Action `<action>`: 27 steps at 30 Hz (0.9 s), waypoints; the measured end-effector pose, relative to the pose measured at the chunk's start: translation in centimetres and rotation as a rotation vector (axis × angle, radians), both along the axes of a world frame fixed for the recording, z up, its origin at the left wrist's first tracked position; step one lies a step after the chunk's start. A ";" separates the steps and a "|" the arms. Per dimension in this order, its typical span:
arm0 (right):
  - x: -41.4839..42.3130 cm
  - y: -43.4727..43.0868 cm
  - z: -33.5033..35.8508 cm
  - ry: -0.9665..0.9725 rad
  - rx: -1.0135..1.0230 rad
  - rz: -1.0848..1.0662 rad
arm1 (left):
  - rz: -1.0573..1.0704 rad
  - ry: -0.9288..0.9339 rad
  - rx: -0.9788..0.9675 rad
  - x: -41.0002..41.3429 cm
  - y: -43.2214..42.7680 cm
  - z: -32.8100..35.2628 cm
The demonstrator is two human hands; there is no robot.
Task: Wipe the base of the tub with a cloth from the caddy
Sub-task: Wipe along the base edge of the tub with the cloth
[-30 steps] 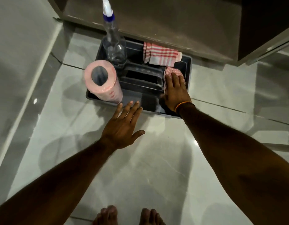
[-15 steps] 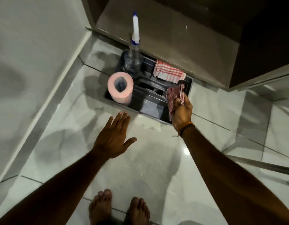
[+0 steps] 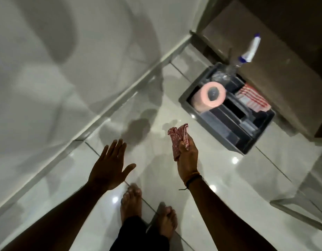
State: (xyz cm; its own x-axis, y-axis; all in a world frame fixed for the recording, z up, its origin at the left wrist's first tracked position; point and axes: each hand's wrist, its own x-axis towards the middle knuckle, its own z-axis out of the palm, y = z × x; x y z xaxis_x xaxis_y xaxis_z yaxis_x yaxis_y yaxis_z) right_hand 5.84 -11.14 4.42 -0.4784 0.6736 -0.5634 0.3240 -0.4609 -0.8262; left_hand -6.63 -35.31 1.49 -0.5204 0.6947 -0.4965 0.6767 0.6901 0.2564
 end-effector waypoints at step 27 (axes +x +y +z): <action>-29.9 17.5 -21.0 -0.723 0.886 0.860 | 0.172 0.062 0.230 -1.1 -9.2 -17.5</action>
State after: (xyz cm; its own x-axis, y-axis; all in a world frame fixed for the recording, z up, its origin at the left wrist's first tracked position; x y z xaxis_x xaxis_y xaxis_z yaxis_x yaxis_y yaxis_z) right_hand -24.04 6.33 -16.56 -0.7057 0.5785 -0.4090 0.6990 0.6629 -0.2683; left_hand -7.78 -44.47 -16.01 -0.6649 0.6841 -0.2999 0.5740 0.7249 0.3810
